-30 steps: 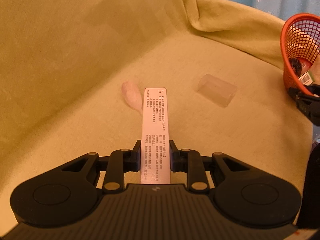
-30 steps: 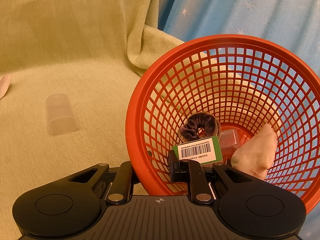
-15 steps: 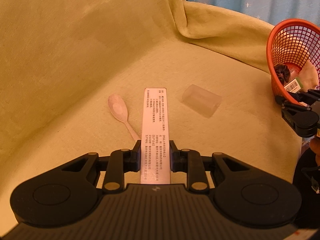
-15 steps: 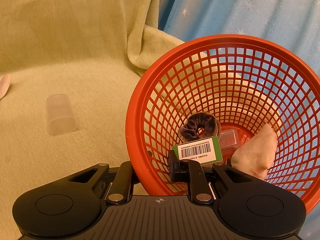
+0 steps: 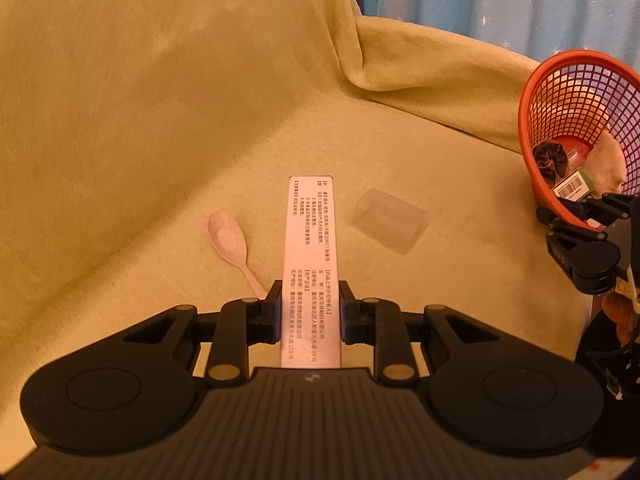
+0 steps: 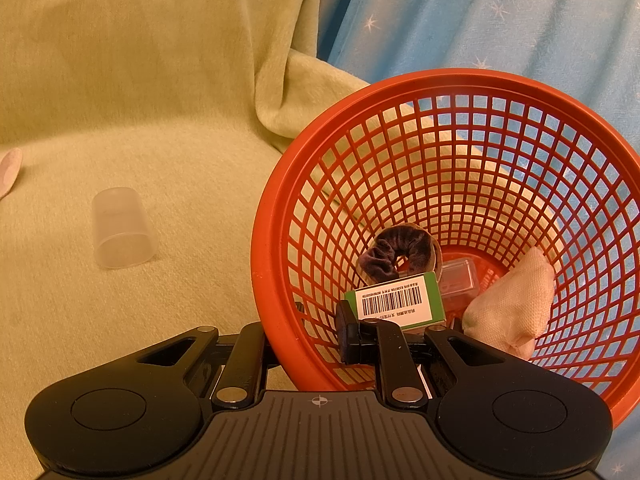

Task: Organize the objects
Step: 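Lift the white medicine box with the left gripper toward the basket, then carry the white box over the basket and open the left gripper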

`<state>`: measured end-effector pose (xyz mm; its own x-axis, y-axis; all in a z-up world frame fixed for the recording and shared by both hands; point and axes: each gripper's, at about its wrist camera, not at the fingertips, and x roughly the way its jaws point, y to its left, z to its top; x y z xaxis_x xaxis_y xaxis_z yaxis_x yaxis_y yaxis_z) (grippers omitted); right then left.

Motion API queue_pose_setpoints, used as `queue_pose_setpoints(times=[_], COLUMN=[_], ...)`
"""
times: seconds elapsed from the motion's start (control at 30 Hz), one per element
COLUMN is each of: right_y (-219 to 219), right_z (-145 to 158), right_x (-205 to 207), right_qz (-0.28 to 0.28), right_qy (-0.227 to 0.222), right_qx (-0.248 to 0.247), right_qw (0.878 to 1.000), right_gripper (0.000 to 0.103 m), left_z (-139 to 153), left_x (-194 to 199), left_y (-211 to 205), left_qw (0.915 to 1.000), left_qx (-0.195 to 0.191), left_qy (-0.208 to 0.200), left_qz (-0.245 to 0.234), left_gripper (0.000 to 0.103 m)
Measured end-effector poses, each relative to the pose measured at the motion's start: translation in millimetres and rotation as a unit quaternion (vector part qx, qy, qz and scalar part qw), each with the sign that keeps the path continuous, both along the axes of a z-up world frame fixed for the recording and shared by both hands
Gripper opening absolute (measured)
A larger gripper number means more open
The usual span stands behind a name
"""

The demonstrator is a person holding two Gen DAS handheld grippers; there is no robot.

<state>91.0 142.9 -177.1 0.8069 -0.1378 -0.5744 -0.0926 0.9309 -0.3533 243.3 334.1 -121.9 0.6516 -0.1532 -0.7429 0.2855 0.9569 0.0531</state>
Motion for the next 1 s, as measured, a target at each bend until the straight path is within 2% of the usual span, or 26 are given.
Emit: queue_pose_setpoints(times=[0.43, 1.0], right_y=[0.1, 0.1], right_z=[0.2, 0.3], right_x=[-0.1, -0.1], right_qz=[0.0, 0.0], right_qy=[0.0, 0.0], right_qx=[0.0, 0.0], right_qw=[1.0, 1.0], right_gripper=[0.013, 0.013], left_z=[23.1, 45.7], left_x=[8.5, 21.5], left_y=[-14.3, -49.1], left_qw=[0.9994, 0.9948], left_qx=[-0.016, -0.02], left_qy=[-0.02, -0.033], left_qz=[-0.022, -0.094], left_gripper=[0.021, 0.021])
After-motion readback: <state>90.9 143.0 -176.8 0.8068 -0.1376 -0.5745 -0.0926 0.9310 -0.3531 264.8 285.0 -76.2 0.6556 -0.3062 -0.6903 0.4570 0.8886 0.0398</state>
